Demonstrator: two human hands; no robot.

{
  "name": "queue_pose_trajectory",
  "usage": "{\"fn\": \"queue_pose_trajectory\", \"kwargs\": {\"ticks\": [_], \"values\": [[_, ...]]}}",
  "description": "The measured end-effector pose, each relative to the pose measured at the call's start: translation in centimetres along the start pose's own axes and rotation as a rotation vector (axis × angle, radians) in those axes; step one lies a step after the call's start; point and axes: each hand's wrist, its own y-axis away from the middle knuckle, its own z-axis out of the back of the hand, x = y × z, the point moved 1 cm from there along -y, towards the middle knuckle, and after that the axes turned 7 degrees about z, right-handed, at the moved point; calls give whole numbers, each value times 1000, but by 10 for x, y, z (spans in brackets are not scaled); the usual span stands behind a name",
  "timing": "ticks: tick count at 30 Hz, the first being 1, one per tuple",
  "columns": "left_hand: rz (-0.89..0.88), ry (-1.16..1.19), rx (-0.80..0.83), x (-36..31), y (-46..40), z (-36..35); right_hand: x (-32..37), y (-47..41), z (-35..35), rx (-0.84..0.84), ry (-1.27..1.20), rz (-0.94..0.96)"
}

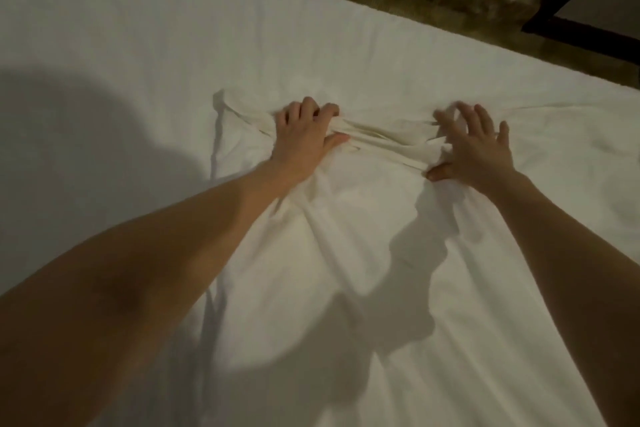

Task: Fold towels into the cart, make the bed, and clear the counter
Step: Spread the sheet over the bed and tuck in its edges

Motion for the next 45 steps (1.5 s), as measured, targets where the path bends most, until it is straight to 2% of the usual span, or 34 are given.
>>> {"fn": "queue_pose_trajectory", "kwargs": {"ticks": [2,6,9,11,13,16,19,24,28,30,33,38,41,45], "values": [[-16,41,-1,-2,1,1,-4,-2,-2,-17,6,24],[-106,35,-150,2,4,4,1,2,3,-87,-27,35],[-143,12,-119,-1,7,24,2,16,5,-123,-51,-1],[-101,82,-69,-2,11,46,-11,34,10,-50,-42,-39],[-46,135,-76,3,12,66,-37,61,18,50,93,-66],[-62,169,-58,1,14,88,-73,116,36,132,46,-156],[-107,177,-48,-13,13,104,-82,164,60,67,27,-160],[-229,163,-51,-44,26,152,-81,236,110,-51,132,-177],[-289,114,-64,-71,60,192,-80,305,128,-91,188,-203],[-271,111,-21,-82,78,213,-77,336,130,-84,243,-194],[-277,57,-13,-109,134,255,-69,410,137,-89,286,-180],[-273,43,-38,-145,278,314,-66,528,140,-134,357,-114],[-231,5,-33,-161,358,317,-78,579,120,-167,391,-37],[-148,-33,49,-175,464,285,-91,642,55,-162,385,41]]}}
